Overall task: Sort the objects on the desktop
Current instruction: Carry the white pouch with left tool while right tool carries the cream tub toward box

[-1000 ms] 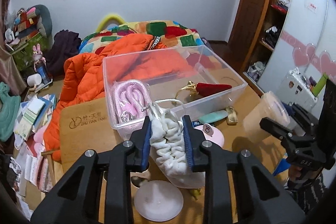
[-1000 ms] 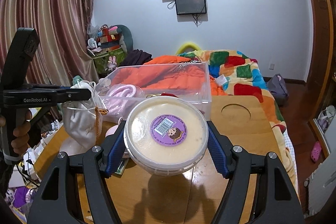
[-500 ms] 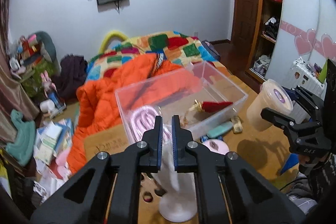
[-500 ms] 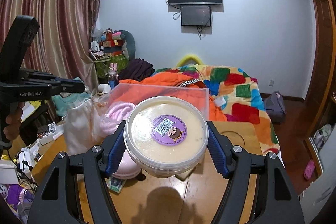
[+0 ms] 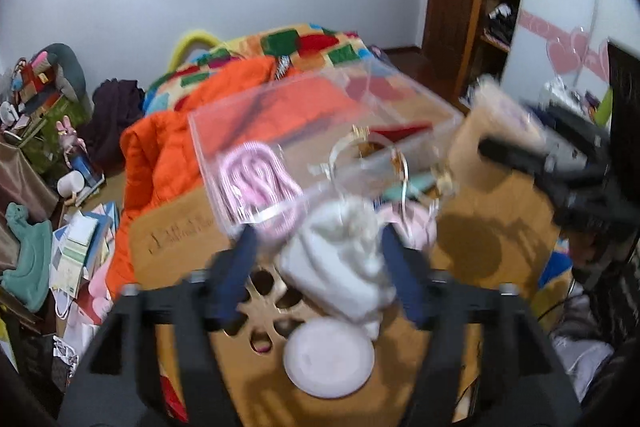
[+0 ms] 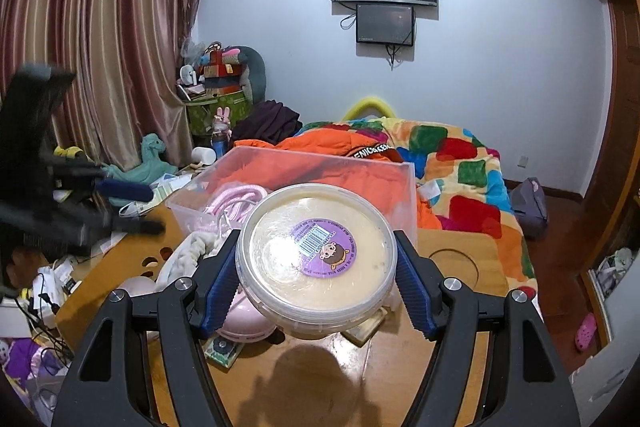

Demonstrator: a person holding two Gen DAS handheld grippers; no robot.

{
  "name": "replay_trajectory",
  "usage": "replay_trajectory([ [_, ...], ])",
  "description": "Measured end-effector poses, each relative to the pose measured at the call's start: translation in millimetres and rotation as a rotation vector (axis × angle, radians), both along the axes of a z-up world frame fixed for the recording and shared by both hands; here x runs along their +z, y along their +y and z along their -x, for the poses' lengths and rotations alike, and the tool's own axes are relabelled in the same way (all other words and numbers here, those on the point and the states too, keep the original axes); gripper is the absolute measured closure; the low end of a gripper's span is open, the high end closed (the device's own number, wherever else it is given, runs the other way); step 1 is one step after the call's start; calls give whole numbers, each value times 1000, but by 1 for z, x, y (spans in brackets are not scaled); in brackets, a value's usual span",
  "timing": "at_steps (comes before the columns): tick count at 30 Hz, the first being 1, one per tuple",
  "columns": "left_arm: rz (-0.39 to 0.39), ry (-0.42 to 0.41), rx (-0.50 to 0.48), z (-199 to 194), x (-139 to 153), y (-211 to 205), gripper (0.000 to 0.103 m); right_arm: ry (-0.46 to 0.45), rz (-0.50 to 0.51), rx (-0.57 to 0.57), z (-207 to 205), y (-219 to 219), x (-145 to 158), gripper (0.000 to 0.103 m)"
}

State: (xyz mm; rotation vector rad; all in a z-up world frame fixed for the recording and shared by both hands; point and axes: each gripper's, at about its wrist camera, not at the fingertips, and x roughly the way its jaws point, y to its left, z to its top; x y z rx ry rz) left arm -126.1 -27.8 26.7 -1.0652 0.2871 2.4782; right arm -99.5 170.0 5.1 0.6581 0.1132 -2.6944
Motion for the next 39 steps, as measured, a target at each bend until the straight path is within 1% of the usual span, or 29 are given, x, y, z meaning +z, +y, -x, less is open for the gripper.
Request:
replay_trajectory([
  [1, -3, -27, -16, -1, -8, 1, 28, -5, 3, 1, 0, 0, -1, 35],
  [3, -4, -78, -39, 0, -19, 4, 9, -11, 1, -1, 0, 2, -2, 35],
  [4, -16, -103, -61, 1, -26, 5, 8, -12, -2, -3, 0, 2, -2, 35],
  [6, -1, -129, -73, 3, -35, 9, 8, -14, -5, -6, -1, 2, -3, 35],
  [7, 16, -141, -65, 6, -41, 10, 8, -17, -4, -5, 0, 3, -3, 35],
  [9, 21, -184, -52, 16, -52, 12, 8, -24, 2, -3, -1, 4, -4, 35],
  [12, 0, -253, -29, 30, -65, 16, 8, -31, 7, 2, 0, 4, -6, 35],
  [14, -42, -286, -25, 37, -70, 16, 8, -33, 3, 3, 1, 4, -7, 35],
  [15, -60, -287, -26, 38, -70, 16, 8, -32, -1, 5, 1, 4, -7, 35],
  [19, -96, -230, -30, 31, -65, 15, 8, -36, -7, 13, 1, 4, -9, 35],
  [20, -99, -219, -33, 30, -63, 15, 12, -37, -8, 13, 1, 4, -9, 35],
  [21, -104, -210, -37, 28, -62, 14, 21, -39, -9, 14, 3, 3, -10, 35],
  [23, -110, -205, -46, 26, -61, 14, 28, -42, -8, 15, 2, 2, -11, 35],
  [31, -99, -142, 5, 17, -51, 9, 30, -40, -5, 19, 5, 2, -8, 35],
  [39, -112, -39, 26, 4, -15, -8, 30, -16, -12, 18, 10, 0, 4, 35],
])
